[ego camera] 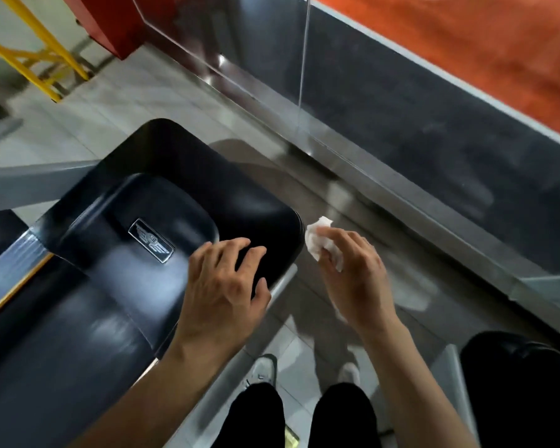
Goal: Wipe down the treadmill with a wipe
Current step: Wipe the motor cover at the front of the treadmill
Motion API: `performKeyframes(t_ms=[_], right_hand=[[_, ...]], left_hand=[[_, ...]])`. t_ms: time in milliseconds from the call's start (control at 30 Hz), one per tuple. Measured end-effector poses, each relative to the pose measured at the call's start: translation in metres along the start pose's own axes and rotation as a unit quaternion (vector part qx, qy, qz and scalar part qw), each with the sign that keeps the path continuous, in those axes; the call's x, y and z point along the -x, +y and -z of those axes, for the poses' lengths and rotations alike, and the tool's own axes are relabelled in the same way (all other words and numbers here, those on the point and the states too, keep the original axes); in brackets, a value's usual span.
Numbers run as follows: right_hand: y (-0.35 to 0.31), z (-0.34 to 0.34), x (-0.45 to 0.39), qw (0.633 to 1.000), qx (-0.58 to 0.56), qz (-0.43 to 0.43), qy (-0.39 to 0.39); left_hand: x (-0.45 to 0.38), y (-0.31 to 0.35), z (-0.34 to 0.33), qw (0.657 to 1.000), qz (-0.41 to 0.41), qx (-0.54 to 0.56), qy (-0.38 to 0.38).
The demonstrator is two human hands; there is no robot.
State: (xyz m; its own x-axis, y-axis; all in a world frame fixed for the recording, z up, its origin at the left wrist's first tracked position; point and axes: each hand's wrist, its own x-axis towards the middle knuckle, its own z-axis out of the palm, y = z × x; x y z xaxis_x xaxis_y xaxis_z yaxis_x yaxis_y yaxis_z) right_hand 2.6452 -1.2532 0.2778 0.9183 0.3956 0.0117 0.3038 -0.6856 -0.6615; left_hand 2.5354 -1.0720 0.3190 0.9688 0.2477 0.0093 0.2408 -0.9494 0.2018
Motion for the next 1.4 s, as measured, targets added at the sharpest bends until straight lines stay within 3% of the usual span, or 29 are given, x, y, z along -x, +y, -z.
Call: performKeyframes(t_ms=[300, 467, 667, 867, 1100, 1233, 1400], right_hand=[[-0.052, 0.08, -0.085, 0.993, -0.029, 0.074, -0.088], [-0.056, 0.112, -0.15, 0.972, -0.048, 0.17, -0.154], [-0.087, 0.124, -0.217, 0.932, -0.051, 0.275, -0.232], [-0.157, 0.101, -0.251, 0.881, -0.057, 0.349, -0.314], [-0.238, 0.058, -0.256, 0.841, -0.06, 0.438, -0.312], [-0.265, 0.034, -0.265, 0.819, -0.063, 0.447, -0.354], [-0.303, -0.002, -0.274, 0.774, -0.065, 0.478, -0.411]], left_hand=[[-0.046, 0.032, 0.072, 0.997, 0.071, -0.007, 0.019], [-0.078, 0.069, 0.092, 0.983, 0.172, -0.006, 0.064], [-0.091, 0.1, 0.118, 0.939, 0.328, 0.021, 0.099], [-0.086, 0.088, 0.138, 0.887, 0.444, 0.018, 0.125], [-0.081, 0.045, 0.151, 0.845, 0.504, -0.009, 0.178], [-0.085, 0.024, 0.157, 0.819, 0.53, -0.021, 0.216], [-0.09, 0.006, 0.151, 0.781, 0.587, -0.022, 0.211]])
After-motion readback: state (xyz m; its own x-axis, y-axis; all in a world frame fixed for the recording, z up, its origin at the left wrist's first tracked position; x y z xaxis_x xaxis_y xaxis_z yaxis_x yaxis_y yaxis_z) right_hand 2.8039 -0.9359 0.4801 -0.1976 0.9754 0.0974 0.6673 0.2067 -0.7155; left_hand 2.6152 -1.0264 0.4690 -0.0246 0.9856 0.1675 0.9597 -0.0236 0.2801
